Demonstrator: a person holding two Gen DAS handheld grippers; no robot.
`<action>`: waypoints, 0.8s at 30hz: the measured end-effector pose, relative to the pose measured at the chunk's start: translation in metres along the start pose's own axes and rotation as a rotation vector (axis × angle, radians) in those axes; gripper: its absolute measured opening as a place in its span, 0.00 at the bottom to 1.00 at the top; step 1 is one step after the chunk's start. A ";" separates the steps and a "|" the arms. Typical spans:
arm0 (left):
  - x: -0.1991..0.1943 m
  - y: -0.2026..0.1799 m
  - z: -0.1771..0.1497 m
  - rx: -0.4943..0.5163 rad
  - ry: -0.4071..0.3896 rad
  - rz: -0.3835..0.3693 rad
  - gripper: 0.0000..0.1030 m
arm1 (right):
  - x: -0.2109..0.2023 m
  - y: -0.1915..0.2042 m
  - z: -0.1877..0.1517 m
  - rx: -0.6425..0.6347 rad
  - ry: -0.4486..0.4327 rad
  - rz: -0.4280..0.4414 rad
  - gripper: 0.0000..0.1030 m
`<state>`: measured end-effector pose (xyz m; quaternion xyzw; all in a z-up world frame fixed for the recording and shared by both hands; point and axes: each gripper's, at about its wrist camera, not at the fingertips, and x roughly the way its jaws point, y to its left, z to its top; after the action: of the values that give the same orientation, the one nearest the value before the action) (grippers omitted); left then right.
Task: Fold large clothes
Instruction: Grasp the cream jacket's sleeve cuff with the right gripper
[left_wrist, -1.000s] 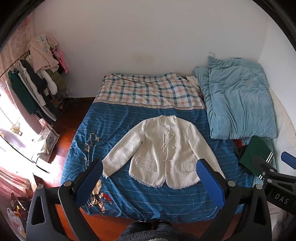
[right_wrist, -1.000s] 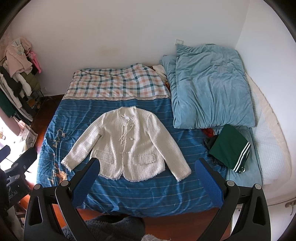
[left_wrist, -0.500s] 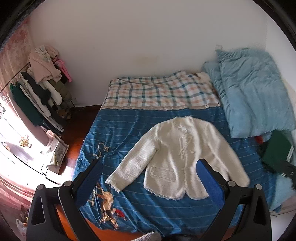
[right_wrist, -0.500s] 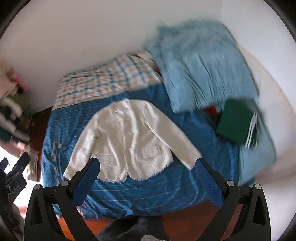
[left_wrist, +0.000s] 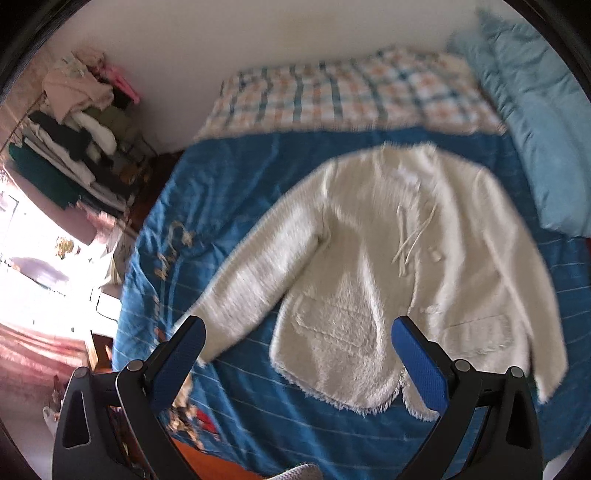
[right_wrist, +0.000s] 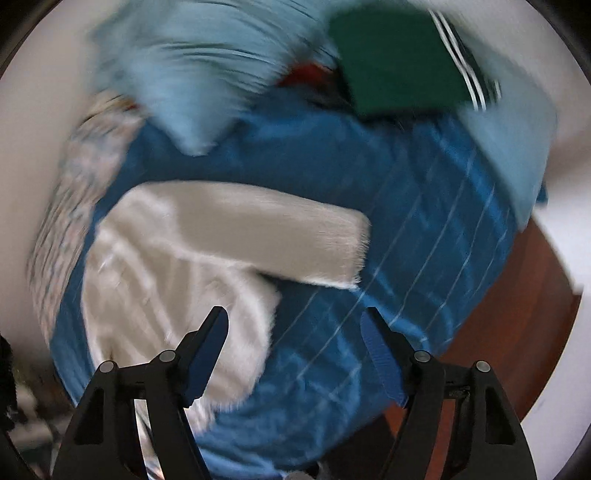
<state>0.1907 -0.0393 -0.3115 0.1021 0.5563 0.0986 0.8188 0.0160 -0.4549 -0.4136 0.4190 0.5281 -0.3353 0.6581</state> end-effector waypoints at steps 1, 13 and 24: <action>0.020 -0.010 -0.001 0.002 0.025 0.023 1.00 | 0.024 -0.011 0.012 0.033 0.016 0.001 0.74; 0.179 -0.114 -0.012 0.142 0.168 0.147 1.00 | 0.252 -0.075 0.061 0.199 0.147 -0.060 0.81; 0.221 -0.126 -0.009 0.186 0.131 0.144 1.00 | 0.173 -0.026 0.083 0.144 -0.078 0.014 0.12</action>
<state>0.2688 -0.0988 -0.5465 0.2105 0.6064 0.1114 0.7587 0.0649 -0.5406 -0.5798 0.4557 0.4736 -0.3839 0.6486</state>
